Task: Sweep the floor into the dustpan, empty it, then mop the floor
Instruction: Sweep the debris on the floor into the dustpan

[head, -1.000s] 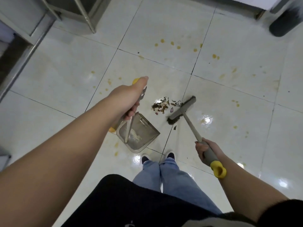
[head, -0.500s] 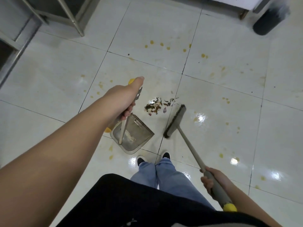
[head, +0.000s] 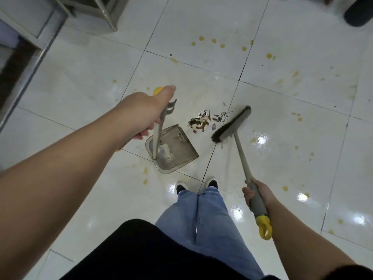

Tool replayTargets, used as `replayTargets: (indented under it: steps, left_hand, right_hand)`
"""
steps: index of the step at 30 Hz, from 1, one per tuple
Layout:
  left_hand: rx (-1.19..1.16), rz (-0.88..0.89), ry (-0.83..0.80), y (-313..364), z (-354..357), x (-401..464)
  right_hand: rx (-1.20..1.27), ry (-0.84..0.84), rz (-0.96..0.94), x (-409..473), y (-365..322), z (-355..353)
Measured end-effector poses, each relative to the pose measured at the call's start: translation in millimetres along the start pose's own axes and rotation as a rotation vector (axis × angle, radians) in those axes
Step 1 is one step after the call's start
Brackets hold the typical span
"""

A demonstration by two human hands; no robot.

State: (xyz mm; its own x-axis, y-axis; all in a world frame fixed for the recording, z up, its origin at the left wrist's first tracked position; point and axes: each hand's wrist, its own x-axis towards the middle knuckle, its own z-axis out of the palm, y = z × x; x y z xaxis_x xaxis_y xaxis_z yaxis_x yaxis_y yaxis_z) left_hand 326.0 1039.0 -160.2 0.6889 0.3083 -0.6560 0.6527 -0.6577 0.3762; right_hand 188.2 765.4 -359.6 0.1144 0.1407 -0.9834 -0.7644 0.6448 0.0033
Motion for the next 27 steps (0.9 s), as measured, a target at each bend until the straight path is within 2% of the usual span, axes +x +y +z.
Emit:
replayTargets:
  steps: [4,9,12,22,27]
  left_hand:
    - [-0.031,-0.006,0.001,1.3,1.6,0.4]
    - [-0.059,0.007,-0.028,-2.2,-1.7,-2.5]
    - [-0.04,0.007,-0.038,-5.1,-0.1,-3.6]
    - [-0.028,-0.017,-0.022,5.0,3.8,-1.5]
    - [-0.031,0.014,-0.052,21.3,2.5,-1.1]
  right_hand:
    - [-0.012,-0.053,0.0,-18.7,4.8,-13.2]
    - [-0.182,0.11,0.027,-49.2,37.3,-56.4]
    - [-0.166,0.139,0.055,-55.4,45.1,-70.3]
    - [0.115,-0.02,-0.003,-5.2,4.1,-16.0]
    - [0.004,-0.016,-0.035,-21.3,-18.3,-17.4]
